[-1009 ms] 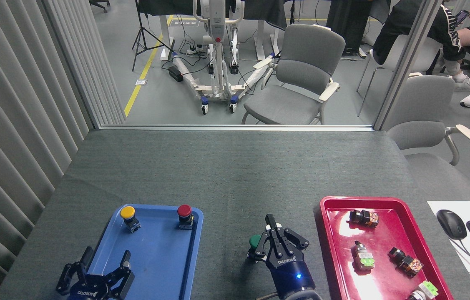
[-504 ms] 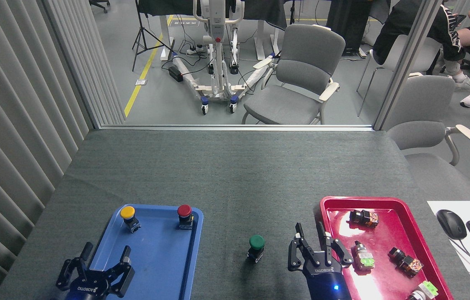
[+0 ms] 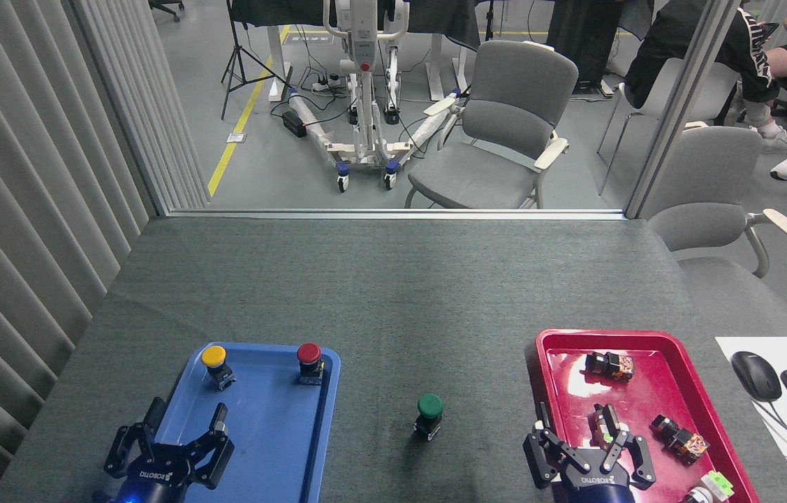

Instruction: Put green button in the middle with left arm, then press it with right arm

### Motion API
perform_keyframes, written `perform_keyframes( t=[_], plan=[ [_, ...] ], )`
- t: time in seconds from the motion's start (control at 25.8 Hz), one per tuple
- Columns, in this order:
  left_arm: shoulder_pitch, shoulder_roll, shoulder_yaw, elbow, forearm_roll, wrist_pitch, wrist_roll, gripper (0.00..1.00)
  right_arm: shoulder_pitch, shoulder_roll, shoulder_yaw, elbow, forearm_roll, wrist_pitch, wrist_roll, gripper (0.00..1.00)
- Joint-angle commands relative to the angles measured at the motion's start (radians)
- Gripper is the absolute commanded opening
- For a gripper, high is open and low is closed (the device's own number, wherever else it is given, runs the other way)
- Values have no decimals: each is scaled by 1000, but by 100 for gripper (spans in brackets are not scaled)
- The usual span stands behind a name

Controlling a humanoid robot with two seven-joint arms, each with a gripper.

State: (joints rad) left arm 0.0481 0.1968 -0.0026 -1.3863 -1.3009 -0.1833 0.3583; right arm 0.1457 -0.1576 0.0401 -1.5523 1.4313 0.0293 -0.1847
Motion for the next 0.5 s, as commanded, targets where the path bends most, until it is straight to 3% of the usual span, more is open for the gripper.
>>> perform_keyframes(
  t=[0.0, 0.19, 0.31, 0.47],
  plan=[
    [-11, 0, 0, 7, 0, 1, 1, 100, 18, -17, -20, -5, 0, 1, -1, 99],
    [-24, -2, 0, 7, 0, 1, -4, 100, 26, -22, -20, -8, -5, -6, 5, 99],
    [-37, -4, -4, 10, 2, 1, -10, 100, 34, -22, -22, -9, -52, -6, 8, 99],
    [-51, -10, -4, 20, 6, 5, -10, 100, 34, -36, -23, -11, -61, -6, 8, 99]
  ],
)
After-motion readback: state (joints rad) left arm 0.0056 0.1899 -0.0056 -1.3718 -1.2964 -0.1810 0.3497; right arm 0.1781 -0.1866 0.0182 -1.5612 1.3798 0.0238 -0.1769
